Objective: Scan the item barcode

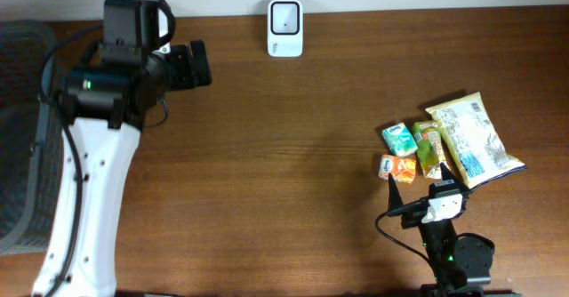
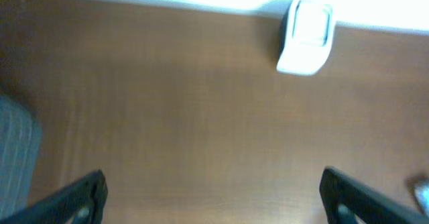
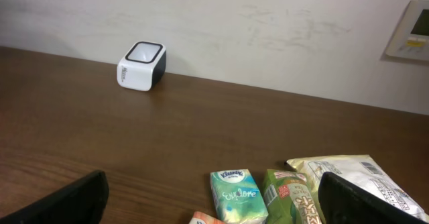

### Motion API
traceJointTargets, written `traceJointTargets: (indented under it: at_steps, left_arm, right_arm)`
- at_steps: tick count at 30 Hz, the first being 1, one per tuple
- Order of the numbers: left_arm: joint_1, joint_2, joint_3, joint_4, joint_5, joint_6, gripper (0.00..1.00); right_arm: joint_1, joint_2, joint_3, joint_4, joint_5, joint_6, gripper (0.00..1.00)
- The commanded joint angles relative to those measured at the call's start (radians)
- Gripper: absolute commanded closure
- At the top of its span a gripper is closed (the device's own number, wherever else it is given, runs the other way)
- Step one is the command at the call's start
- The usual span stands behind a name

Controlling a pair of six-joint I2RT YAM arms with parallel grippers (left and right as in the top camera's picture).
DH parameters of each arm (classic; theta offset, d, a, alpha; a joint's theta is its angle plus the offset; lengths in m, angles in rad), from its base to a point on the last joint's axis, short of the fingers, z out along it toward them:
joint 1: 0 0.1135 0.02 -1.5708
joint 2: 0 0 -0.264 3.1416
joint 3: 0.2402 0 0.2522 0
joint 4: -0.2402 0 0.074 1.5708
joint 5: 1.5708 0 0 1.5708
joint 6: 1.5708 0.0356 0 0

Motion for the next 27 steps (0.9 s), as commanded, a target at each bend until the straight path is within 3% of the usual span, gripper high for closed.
traceJointTargets:
  at_steps: [1,5,10,16,27]
  left_arm:
    - [0.002,-0.164,-0.202,0.208,0.054,0.174,0.01]
    - [0.008,-0.360,-0.529,0.513,0.072,0.269,0.01]
    - [0.088,-0.625,-0.961,0.858,0.120,0.276,0.01]
    - [0.160,-0.960,-1.419,1.122,0.143,0.312,0.01]
    - [0.164,-1.344,-1.733,1.142,0.140,0.429,0.01]
  right_arm:
    - [0.000,-0.010,-0.006,-0.004,-0.003,0.004,0.01]
    - [0.000,-0.010,-0.006,-0.004,-0.003,0.004,0.01]
    - [0.000,-0.010,-0.006,-0.004,-0.003,0.004,0.01]
    - [0.000,-0.010,-0.006,-0.004,-0.003,0.004,0.01]
    - [0.000,-0.010,-0.006,-0.004,-0.003,0.004,0.01]
